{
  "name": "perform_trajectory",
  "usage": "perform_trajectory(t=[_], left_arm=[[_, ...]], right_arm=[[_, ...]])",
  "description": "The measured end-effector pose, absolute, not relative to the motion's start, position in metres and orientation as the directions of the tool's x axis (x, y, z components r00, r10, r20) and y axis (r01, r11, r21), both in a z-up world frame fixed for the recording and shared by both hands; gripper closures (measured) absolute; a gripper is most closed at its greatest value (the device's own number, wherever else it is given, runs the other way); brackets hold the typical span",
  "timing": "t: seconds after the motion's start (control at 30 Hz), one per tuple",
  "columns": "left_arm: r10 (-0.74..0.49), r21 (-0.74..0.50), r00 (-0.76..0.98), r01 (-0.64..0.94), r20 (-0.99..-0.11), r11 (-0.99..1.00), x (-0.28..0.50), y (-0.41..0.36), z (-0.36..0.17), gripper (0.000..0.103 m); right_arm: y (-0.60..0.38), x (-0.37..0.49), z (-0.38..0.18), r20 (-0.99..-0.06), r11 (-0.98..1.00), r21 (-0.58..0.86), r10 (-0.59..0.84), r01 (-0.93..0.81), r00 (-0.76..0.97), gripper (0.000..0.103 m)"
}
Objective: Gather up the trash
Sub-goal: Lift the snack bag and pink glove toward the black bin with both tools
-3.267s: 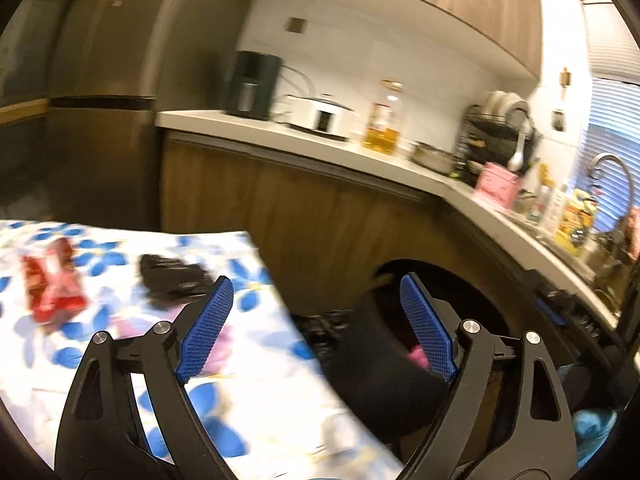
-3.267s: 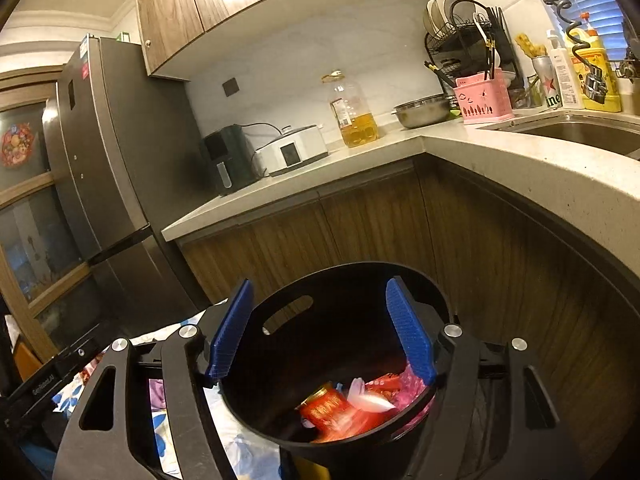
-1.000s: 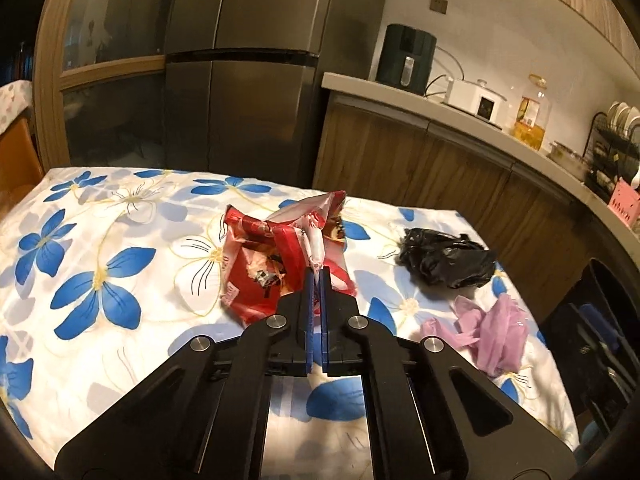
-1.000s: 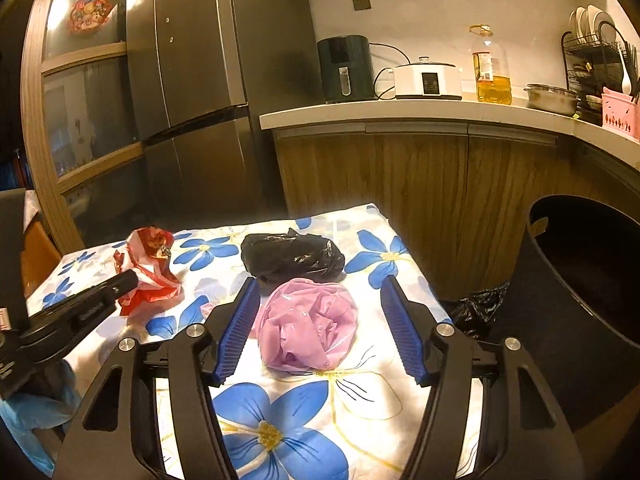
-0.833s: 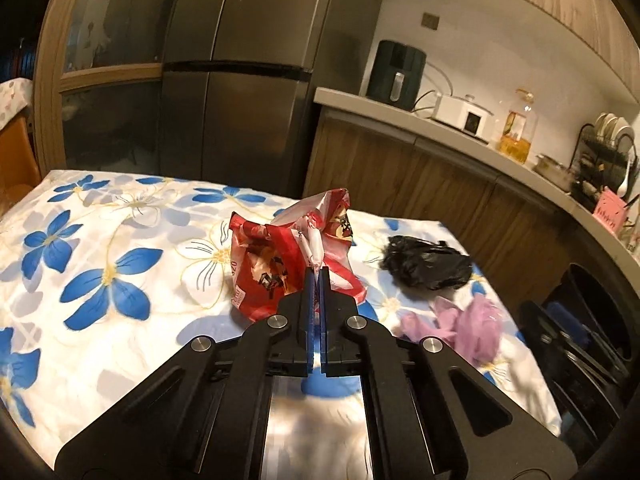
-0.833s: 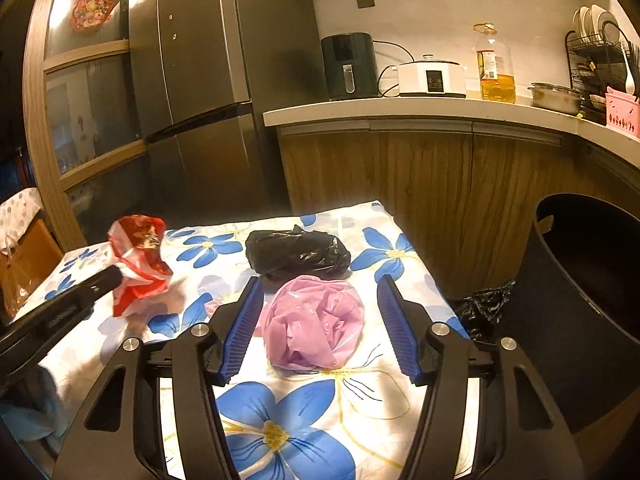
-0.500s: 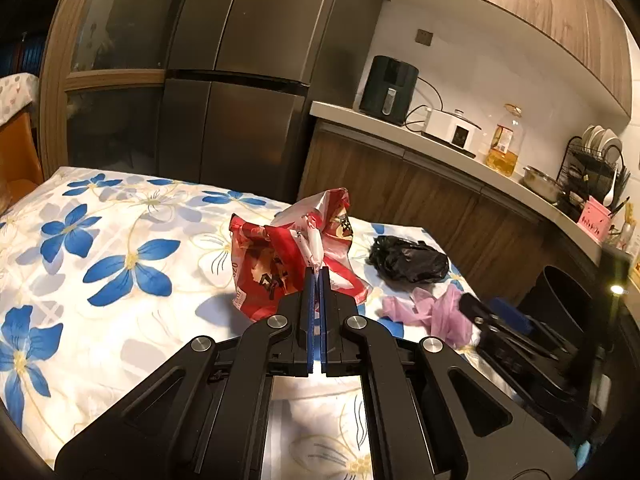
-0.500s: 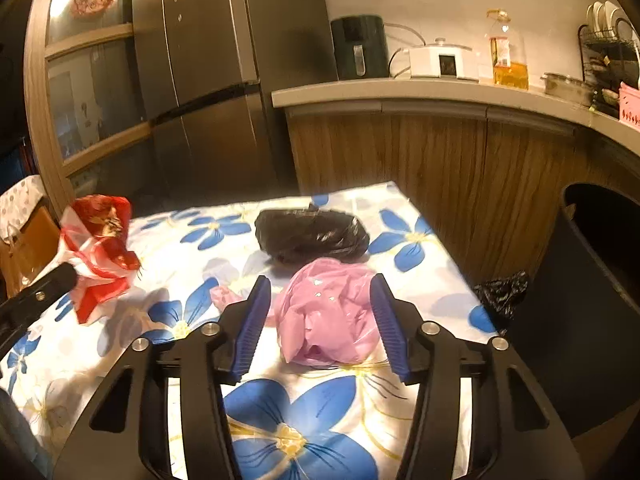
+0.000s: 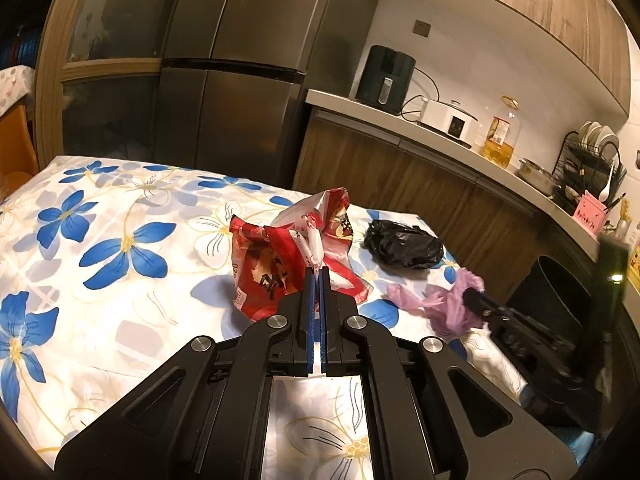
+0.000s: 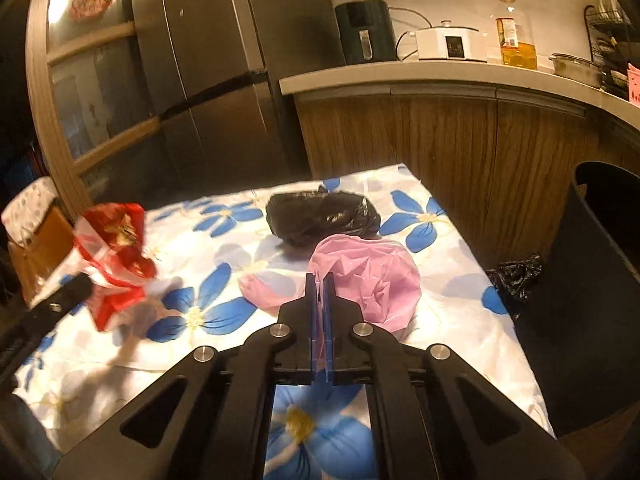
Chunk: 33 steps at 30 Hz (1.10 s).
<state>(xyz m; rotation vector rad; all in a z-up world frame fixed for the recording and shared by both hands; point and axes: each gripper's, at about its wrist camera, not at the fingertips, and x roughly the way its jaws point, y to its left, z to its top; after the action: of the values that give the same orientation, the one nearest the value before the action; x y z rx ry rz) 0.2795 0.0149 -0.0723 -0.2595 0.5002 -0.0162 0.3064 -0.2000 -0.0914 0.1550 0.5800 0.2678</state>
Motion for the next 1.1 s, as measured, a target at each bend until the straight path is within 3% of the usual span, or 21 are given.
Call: perform_trajectory(t=[0.57, 1.1], left_arm=[[-0.146, -0.208, 0.884, 0.056, -0.445, 0.976, 0.261, -0.044, -0.048, 0.102], [-0.247, -0.149, 0.881, 0.204, -0.403, 0.968, 0.243, -0.129, -0.013, 0.102]], right_arm=[[-0.239, 0.237, -0.043, -0.392, 0.947, 0.243, 0.294, -0.210, 0.872, 0.100], [-0.297, 0.185, -0.011, -0.310, 0.967, 0.230, 0.182, -0.112, 0.933, 0.100]])
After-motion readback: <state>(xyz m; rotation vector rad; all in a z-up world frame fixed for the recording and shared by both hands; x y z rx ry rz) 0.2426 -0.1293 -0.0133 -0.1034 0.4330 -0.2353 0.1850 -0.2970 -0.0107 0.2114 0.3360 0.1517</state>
